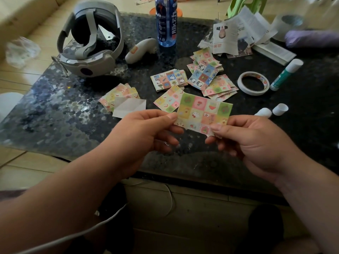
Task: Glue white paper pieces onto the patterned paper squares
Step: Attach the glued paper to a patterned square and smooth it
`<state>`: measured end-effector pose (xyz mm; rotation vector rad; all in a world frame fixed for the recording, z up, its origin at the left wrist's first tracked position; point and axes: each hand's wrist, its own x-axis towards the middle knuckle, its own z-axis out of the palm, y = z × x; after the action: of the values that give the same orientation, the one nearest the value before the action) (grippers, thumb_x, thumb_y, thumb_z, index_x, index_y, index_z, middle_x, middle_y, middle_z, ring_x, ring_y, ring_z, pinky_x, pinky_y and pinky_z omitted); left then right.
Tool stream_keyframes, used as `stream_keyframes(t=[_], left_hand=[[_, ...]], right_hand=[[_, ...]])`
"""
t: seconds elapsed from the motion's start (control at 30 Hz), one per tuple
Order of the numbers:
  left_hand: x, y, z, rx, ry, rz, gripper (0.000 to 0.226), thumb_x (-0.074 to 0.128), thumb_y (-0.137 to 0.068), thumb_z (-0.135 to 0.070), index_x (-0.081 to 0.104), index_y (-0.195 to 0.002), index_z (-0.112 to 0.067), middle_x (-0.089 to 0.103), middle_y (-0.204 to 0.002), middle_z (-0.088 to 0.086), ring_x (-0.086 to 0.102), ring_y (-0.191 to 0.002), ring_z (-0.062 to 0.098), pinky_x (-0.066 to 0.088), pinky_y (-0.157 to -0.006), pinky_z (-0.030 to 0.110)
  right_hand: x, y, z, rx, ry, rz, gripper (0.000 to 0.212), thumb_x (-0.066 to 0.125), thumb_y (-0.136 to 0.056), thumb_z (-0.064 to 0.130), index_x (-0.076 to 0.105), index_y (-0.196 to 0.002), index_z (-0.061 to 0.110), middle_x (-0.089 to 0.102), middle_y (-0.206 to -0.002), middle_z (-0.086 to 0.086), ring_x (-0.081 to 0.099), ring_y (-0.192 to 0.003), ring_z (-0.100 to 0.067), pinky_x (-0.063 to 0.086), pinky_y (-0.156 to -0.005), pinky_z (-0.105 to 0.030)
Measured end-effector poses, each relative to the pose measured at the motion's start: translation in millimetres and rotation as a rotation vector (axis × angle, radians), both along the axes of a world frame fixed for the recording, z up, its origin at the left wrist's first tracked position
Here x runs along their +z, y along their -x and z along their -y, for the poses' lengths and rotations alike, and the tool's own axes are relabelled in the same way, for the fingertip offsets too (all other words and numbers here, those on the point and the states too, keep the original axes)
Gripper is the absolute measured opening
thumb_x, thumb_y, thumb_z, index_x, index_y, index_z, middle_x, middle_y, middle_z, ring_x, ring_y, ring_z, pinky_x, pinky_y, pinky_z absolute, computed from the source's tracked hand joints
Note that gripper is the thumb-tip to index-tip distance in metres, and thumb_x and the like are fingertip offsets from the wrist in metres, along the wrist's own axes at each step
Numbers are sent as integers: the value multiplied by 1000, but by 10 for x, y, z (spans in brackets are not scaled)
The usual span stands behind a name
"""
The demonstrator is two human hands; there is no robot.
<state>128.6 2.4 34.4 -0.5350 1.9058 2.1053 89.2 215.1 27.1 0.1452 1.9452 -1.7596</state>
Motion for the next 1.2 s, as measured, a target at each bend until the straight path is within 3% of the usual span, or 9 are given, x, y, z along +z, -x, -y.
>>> stream_keyframes(t=[0.07, 0.3, 0.43, 0.53, 0.67, 0.83, 0.97, 1.03, 1.2], left_hand=[[-27, -3, -26, -22, -12, 7, 28, 71, -79, -27, 71, -94, -4, 76, -90, 12, 66, -69, 19, 54, -62, 31], [-49, 4, -78, -148, 168, -120, 10, 64, -96, -12, 70, -88, -8, 76, -81, 4, 66, -65, 16, 57, -65, 25], [-39, 2, -54, -212, 207, -112, 13, 65, -95, -14, 66, -84, -7, 75, -78, 10, 67, -66, 19, 56, -67, 30], [-87, -20, -118, -107, 76, -83, 14, 61, -97, -14, 67, -88, -6, 73, -81, 15, 65, -68, 21, 57, -63, 29], [-150, -54, -209, -73, -57, -59, 24, 68, -87, -22, 70, -99, -1, 71, -80, 11, 63, -69, 18, 56, -61, 29], [-204, -27, -179, -42, 56, 6, 16, 71, -92, -13, 70, -91, 2, 72, -79, 18, 63, -63, 17, 55, -62, 31], [-168, 0, -132, -61, 67, 7, 20, 73, -89, -12, 70, -86, 8, 72, -85, 26, 60, -60, 18, 53, -59, 27], [-158, 0, -134, -46, 29, -1, 17, 73, -88, -12, 70, -78, 2, 68, -75, 22, 59, -59, 18, 52, -58, 28], [-155, 8, -153, 38, -25, 5, 14, 65, -95, -12, 71, -89, -1, 69, -66, 5, 60, -59, 15, 51, -57, 28]], right_hand=[[-18, -27, 22, 12, 24, 2, 14, 68, -90, 12, 73, -83, 1, 77, -78, -12, 56, -57, -10, 36, -47, -20], [-28, -92, 58, 126, 105, 25, 33, 76, -68, 32, 81, -92, 10, 78, -93, -14, 61, -73, -19, 38, -57, -28], [-11, -45, 13, 102, 80, -10, 28, 77, -68, 24, 79, -88, 5, 78, -89, -16, 70, -72, -18, 49, -54, -23], [-24, -66, 50, 68, 122, -32, 24, 75, -71, 19, 78, -89, 3, 78, -87, -16, 75, -74, -20, 59, -59, -23], [-59, -121, 116, -8, 129, -73, 14, 74, -82, 14, 77, -89, 2, 77, -78, -12, 69, -62, -9, 49, -52, -15], [-75, -145, 148, -14, 49, -13, 17, 72, -90, 20, 80, -85, 6, 76, -82, -18, 61, -66, -16, 43, -52, -22], [-30, -115, 137, -41, 61, -38, 23, 68, -92, 10, 75, -71, 7, 72, -66, -9, 61, -54, -9, 43, -45, -15], [-14, -115, 151, -50, 75, -67, 22, 67, -93, 8, 74, -72, 5, 70, -62, -6, 60, -51, -6, 42, -44, -13], [-45, -116, 153, -31, 5, -55, 23, 66, -96, 17, 77, -77, 10, 73, -70, -7, 59, -57, -8, 40, -46, -17]])
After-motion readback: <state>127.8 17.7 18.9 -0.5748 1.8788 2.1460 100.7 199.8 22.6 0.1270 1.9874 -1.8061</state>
